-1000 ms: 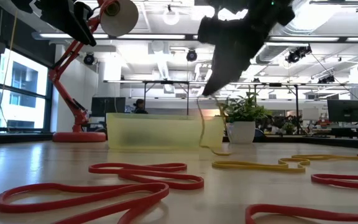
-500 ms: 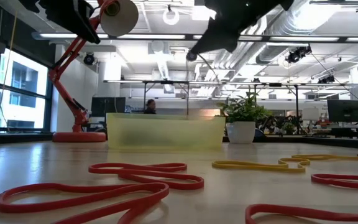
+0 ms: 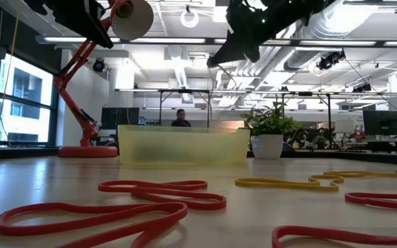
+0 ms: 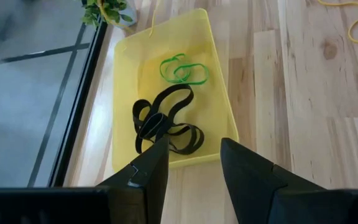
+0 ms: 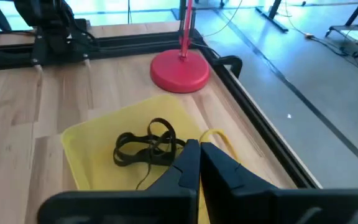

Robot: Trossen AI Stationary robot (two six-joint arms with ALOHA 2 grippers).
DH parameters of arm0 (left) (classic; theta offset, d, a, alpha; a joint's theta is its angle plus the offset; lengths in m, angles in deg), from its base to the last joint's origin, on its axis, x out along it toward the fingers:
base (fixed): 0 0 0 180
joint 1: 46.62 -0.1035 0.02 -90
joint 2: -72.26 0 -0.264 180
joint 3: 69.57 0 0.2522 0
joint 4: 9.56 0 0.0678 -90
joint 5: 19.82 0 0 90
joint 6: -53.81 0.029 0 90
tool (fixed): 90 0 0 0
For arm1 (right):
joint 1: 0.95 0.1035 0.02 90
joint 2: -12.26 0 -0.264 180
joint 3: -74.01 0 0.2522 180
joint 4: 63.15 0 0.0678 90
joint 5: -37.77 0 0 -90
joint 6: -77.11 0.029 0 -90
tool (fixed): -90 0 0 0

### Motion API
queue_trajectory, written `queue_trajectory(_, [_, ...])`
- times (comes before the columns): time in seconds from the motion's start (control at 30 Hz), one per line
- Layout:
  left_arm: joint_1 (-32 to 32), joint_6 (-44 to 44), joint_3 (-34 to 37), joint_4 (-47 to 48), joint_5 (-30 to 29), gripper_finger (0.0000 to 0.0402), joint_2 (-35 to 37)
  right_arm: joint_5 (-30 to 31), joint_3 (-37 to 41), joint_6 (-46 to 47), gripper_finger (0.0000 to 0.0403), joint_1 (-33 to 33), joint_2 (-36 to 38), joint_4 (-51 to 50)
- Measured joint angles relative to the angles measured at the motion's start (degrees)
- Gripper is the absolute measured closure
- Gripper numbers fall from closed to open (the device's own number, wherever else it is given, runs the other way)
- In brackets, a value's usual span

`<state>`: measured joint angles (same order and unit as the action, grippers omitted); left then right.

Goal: Pick and place rubber bands into bin
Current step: Put the yellow rubber band into the yellow bin

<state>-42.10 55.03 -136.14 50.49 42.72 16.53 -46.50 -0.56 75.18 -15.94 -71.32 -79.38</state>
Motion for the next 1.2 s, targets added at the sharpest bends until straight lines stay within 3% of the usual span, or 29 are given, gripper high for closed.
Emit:
queue_trajectory(0.33, [0.0, -0.2, 0.0, -0.9, -0.2, 0.0266, -1.9, -4.6, 0.0, 0.1, 0.0403, -3.5, -3.8, 3.7])
queue_trajectory(0.73, [0.0, -0.1, 0.0, -2.2, -0.2, 0.0266, -1.9, -8.1, 0.0, 1.9, 0.0403, -6.3, -13.2, 6.5])
queue_trajectory(1.1, [0.0, 0.0, 0.0, -2.2, -0.2, 0.0266, -1.9, -10.8, 0.0, 5.2, 0.0403, -9.1, -14.4, 6.6])
queue_trajectory(1.2, [0.0, 0.0, 0.0, -2.2, -0.6, 0.0266, -1.9, -14.2, 0.0, 6.0, 0.0399, -9.5, -14.4, 6.5])
